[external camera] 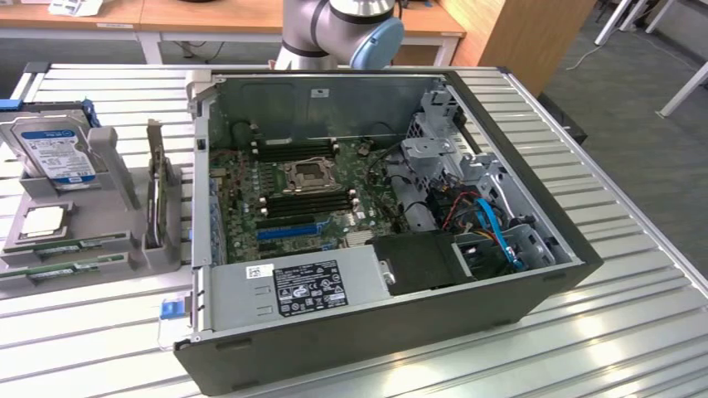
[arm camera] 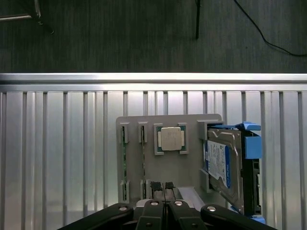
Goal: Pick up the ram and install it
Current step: 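Pick up the ram and move it above insertion slot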
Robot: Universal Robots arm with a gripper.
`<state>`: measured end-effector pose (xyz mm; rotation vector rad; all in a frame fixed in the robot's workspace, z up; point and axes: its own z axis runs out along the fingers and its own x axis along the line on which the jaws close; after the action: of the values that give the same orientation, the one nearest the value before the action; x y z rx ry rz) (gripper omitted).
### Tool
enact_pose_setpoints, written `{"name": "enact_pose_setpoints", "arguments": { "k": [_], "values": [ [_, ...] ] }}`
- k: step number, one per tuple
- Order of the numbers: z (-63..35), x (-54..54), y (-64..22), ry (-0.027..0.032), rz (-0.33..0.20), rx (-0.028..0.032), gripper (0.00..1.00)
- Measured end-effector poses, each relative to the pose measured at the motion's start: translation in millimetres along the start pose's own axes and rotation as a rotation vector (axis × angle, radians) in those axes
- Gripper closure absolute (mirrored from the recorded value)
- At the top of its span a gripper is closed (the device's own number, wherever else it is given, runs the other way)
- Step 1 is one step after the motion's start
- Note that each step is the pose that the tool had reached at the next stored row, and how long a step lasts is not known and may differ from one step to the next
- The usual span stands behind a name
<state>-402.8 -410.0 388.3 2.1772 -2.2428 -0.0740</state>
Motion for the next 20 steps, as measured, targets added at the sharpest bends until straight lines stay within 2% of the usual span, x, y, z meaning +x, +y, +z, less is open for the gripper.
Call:
{"name": "enact_pose_setpoints", "arguments": {
  "k": [13,15,16,17,20],
  "values": [
    [0.2,0.0,0.0,-0.0001,0.0,0.0002,0.89],
    [0.1,0.0,0.0,-0.0001,0.0,0.0002,0.77],
    [0.1,0.0,0.0,-0.0001,0.0,0.0002,0.77],
    [0.1,0.0,0.0,-0.0001,0.0,0.0002,0.7],
    [0.1,0.0,0.0,-0.0001,0.0,0.0002,0.7]
  ]
}}
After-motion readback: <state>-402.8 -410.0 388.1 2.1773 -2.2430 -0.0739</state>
